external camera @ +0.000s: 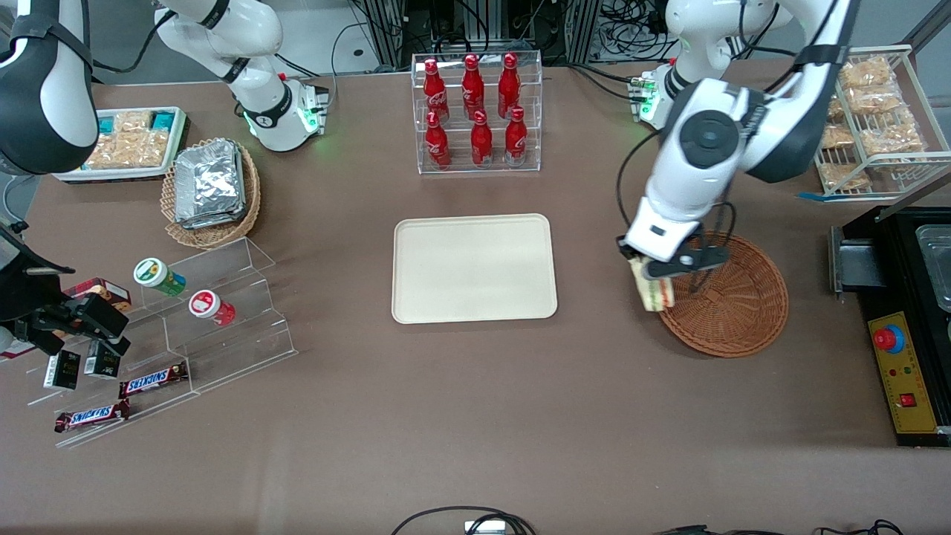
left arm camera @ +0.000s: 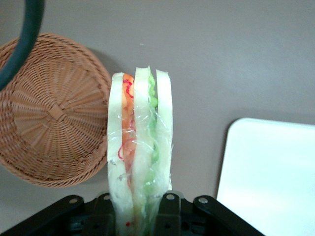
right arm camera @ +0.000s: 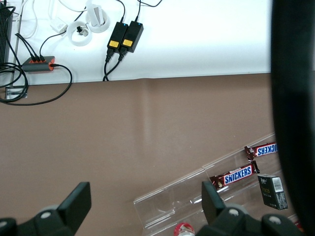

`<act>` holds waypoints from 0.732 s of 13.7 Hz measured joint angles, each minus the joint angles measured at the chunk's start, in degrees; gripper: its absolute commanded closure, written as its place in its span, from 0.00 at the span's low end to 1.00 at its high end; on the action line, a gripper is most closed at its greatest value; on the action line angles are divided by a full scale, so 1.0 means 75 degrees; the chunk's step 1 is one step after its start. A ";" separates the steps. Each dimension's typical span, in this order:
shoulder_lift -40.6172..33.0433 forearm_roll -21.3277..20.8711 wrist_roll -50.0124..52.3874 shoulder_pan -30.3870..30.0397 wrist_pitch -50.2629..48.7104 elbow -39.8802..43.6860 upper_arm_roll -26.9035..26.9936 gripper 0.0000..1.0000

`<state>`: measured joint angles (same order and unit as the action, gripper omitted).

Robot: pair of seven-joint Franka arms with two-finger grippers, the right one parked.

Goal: Place sandwich from basket to tray
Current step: 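Lift the sandwich out of the basket and carry it toward the tray, then lower the sandwich onto the cream tray and open the left gripper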

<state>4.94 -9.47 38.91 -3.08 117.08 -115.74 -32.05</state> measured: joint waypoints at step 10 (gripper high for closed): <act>0.1836 -0.0700 0.0999 0.1990 0.1077 0.0279 -0.0225 1.00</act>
<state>18.71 -14.72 46.40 11.84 125.16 -113.65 -33.73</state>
